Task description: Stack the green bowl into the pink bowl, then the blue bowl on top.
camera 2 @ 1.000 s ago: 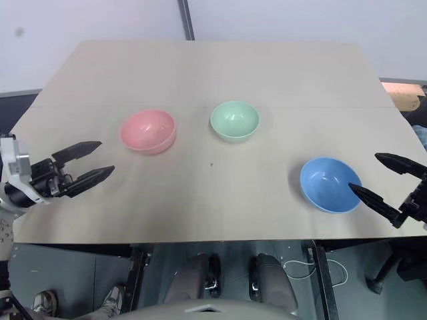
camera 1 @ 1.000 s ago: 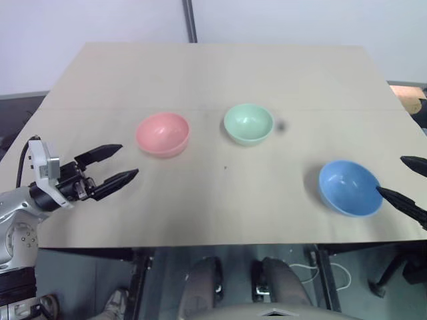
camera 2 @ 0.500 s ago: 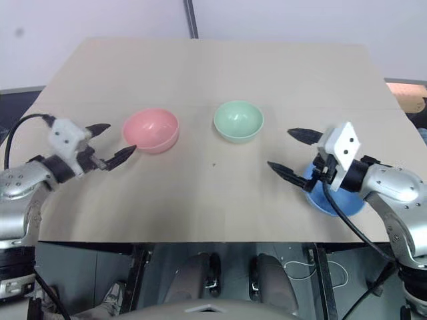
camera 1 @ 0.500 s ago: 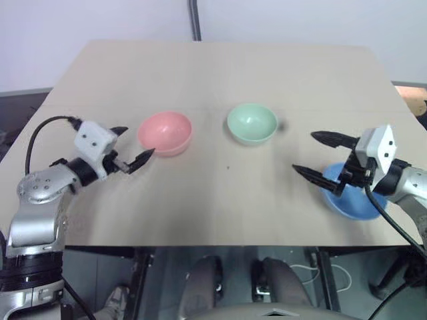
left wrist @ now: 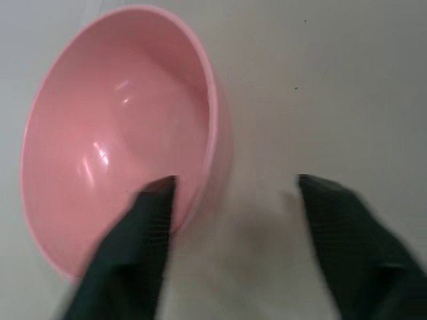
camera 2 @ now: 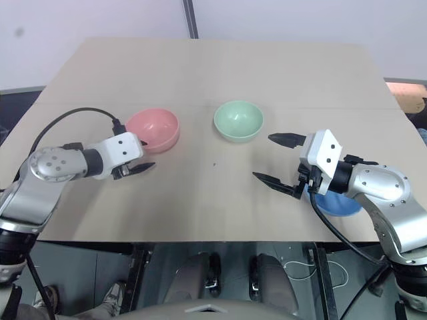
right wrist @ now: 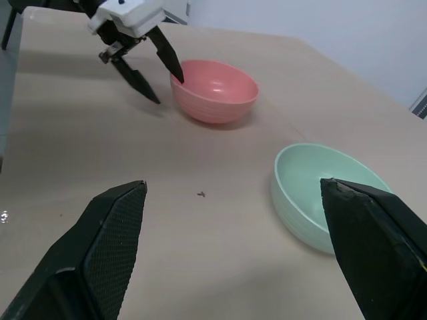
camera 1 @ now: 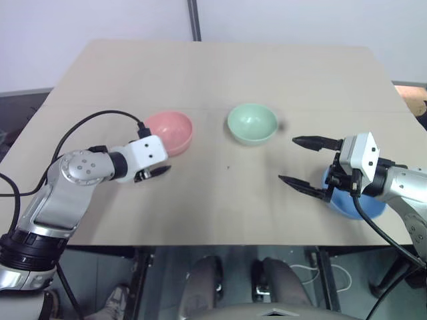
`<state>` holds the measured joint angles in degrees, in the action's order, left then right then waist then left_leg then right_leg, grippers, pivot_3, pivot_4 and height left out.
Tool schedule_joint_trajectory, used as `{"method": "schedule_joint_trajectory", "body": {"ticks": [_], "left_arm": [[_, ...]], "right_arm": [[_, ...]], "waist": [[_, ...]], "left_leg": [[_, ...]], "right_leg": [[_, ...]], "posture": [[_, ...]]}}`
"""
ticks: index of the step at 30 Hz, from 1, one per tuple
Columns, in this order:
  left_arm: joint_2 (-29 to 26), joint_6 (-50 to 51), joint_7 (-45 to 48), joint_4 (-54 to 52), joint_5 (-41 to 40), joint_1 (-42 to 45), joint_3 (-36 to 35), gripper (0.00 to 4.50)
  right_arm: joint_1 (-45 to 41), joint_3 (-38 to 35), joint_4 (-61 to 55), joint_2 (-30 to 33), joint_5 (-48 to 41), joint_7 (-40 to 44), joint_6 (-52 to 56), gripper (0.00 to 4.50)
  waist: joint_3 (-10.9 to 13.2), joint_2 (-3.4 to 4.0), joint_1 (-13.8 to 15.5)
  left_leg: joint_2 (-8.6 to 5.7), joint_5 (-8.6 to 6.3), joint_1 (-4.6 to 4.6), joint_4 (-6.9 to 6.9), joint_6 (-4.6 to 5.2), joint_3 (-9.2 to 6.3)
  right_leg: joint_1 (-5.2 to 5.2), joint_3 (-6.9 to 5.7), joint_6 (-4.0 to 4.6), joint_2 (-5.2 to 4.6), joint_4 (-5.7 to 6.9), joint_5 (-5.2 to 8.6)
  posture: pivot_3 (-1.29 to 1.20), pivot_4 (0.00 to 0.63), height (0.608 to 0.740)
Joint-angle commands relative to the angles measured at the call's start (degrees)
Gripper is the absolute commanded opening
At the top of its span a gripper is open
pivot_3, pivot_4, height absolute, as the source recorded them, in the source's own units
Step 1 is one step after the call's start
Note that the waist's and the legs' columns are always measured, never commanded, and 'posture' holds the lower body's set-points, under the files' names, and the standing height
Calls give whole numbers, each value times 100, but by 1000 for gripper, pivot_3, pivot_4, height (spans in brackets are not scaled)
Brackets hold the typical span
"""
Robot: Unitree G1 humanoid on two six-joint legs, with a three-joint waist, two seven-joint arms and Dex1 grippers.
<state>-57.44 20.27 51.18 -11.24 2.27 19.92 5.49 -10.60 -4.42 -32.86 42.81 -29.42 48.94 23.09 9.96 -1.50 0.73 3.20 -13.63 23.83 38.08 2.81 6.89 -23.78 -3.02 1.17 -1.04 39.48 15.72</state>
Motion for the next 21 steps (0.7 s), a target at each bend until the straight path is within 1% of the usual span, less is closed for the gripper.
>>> {"method": "schedule_joint_trajectory", "body": {"ticks": [1, 3, 7, 10, 15, 18, 21], "left_arm": [[116, -254, 32, 205, 187, 335, 145, 846], [169, -398, 51, 338, 251, 445, 219, 73], [297, -510, 252, 379, 146, 585, 268, 73], [405, -444, 677, -107, -299, 591, 268, 73], [450, -880, 1436, -750, -669, 438, 602, 73], [614, -1087, 1720, -687, -618, 675, 922, 73], [815, -1044, 1866, -528, -508, 985, 1164, 73]], "right_arm": [[-36, -114, -160, 10, 4, -30, -116, 4500], [12, -151, -190, 21, 0, -52, -100, 4500], [127, -210, -217, 69, 59, -79, -131, 4500], [165, -295, -244, 60, 25, -142, -88, 4500], [190, -325, -193, 62, 89, -173, -135, 4500], [163, -343, -194, 39, 87, -234, -105, 4500], [177, -346, -219, 47, 110, -266, -106, 4500]], "waist": [[0, 0, 8], [0, 0, 5], [0, -2, -1], [0, -2, -1], [0, -1, -1], [-1, 1, 0], [-1, 1, 6]], "left_leg": [[-1, 0, 0, 3, 0, 0], [-1, 0, 0, 5, 1, 2], [-1, 0, 1, 6, 0, 1], [-1, 0, 1, 13, 0, 0], [-1, 0, -1, 21, 0, 0], [-1, 1, -6, 21, 0, 1], [-1, 2, -4, 27, 0, -2]], "right_leg": [[0, 0, 0, 0, 3, 0], [0, 1, 0, 0, 4, 0], [-1, 1, 8, 1, 10, -4], [-1, 1, 6, 1, 20, -3], [0, 1, 3, 0, 26, -2], [2, 2, -1, 1, 32, 1], [2, 1, -3, 6, 34, 2]], "posture": [[0, 150, 740], [0, 150, 740], [0, 150, 740], [0, 150, 740], [0, 150, 740], [0, 150, 740], [0, 150, 740]]}}
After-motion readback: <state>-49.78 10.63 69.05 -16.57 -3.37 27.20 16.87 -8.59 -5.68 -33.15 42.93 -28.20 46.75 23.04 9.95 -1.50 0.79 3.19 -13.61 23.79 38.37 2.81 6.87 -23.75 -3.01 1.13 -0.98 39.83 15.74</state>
